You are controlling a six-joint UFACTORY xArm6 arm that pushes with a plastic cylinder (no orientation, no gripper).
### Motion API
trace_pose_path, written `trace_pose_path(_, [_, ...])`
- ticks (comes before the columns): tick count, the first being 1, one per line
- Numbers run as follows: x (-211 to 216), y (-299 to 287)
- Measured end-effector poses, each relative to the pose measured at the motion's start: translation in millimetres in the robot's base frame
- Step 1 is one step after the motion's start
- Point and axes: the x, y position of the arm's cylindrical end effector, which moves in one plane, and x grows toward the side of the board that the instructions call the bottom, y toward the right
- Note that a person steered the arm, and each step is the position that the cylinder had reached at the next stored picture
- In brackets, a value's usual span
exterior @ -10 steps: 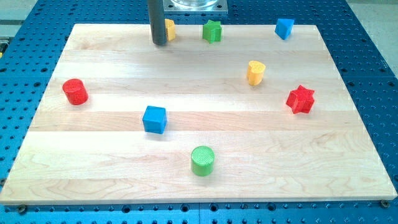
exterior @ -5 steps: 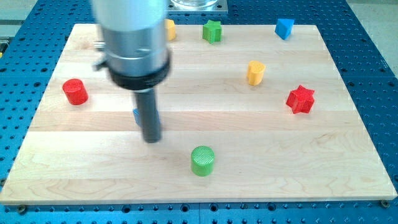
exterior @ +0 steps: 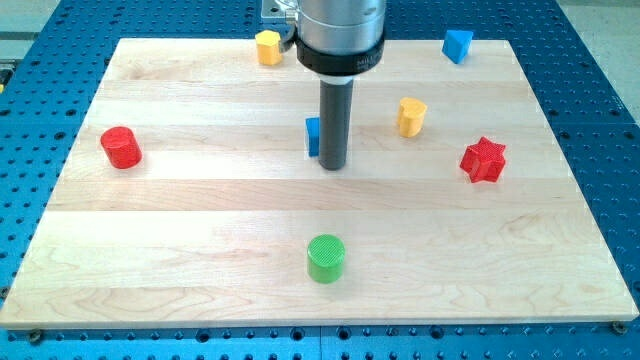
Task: Push the cube below the hexagon
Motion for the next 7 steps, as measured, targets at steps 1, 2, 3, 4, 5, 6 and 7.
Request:
trace_pose_path(1, [-6.4,48.2])
trace_pose_path(2, [-36.7,21.1])
trace_pose_path(3, [-22.1,-18.1])
trace_pose_path(4, [-15.9,-18.5])
trace_pose_path(5, [-20.2,-29.2])
trace_pose_path(6, [-21.8,-31.4])
trace_pose_path(7, [40.7,-63.6])
